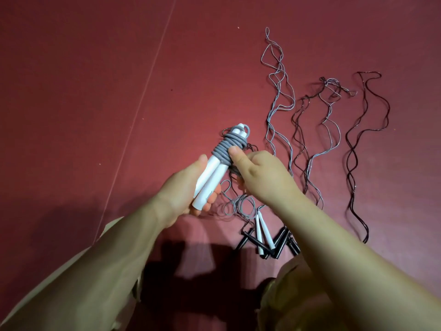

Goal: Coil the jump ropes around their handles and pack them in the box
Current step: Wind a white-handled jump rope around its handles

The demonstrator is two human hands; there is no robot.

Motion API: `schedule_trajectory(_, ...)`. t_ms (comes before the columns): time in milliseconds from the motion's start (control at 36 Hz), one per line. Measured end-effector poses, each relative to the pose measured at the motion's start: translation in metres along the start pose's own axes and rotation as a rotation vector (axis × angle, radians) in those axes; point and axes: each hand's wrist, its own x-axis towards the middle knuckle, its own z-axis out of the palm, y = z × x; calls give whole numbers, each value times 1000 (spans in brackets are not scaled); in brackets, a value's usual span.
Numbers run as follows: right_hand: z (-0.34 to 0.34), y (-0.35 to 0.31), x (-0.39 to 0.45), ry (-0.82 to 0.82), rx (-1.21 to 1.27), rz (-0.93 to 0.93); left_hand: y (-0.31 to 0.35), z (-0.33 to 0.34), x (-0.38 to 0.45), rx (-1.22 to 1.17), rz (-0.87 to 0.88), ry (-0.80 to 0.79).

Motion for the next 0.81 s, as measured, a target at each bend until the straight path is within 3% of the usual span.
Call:
schedule_trajectory(111,2,1,1,-94,142,32,-5,-2,6,220,80,169)
schedule_trajectory(278,5,-2,0,-222,365,129,-9,-10,8,346,125,229)
schedule_trajectory(556,10,-4,-1,-125,325,76,-6,-10,3,464,177,215)
schedule_trajectory(667,12,-7,1,-92,378,50,-1,-12,-3,330,147,35)
schedule_trajectory(806,2,-10,-3,-127,524,26,9,-10,-14,-198,-132,-307)
